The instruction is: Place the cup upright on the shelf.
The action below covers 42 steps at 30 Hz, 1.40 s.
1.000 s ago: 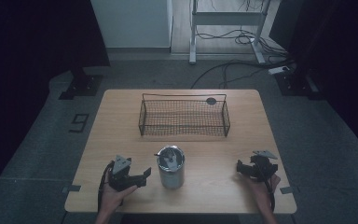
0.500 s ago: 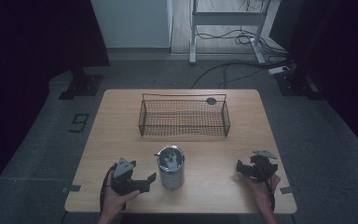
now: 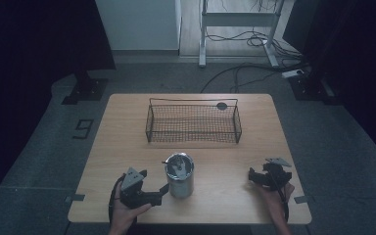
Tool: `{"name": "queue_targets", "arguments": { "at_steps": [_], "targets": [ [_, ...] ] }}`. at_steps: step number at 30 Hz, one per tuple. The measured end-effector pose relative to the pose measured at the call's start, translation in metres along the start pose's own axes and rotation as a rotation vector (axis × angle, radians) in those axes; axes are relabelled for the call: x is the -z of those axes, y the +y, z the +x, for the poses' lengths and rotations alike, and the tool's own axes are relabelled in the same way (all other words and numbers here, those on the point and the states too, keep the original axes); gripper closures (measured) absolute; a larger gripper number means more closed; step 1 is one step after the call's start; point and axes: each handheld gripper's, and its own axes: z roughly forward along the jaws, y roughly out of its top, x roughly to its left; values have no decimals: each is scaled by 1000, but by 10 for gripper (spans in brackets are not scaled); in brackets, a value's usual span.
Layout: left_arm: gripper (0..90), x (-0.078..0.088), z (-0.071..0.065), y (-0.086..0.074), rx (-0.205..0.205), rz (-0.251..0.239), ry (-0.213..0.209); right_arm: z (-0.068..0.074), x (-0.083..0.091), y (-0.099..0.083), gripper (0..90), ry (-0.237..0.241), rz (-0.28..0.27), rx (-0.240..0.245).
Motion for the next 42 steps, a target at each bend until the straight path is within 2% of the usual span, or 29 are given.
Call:
{"name": "queue_targets", "arguments": {
  "at_steps": [9,17,28,32,42],
  "targets": [
    [8,-6,-13,2,0,7,5,0,0,0,0,0,-1,2],
    [0,-11,-29,13,-28,5,-33,0,0,0,0,0,0,3],
    [0,-25,-33,18,-19,16,-34,0,0,0,0,0,0,3],
    [0,-32,-34,22,-28,17,-39,0,0,0,0,0,0,3],
    [0,-52,-39,29,-51,43,-19,0,0,0,0,-2,0,1]
  ]
}}
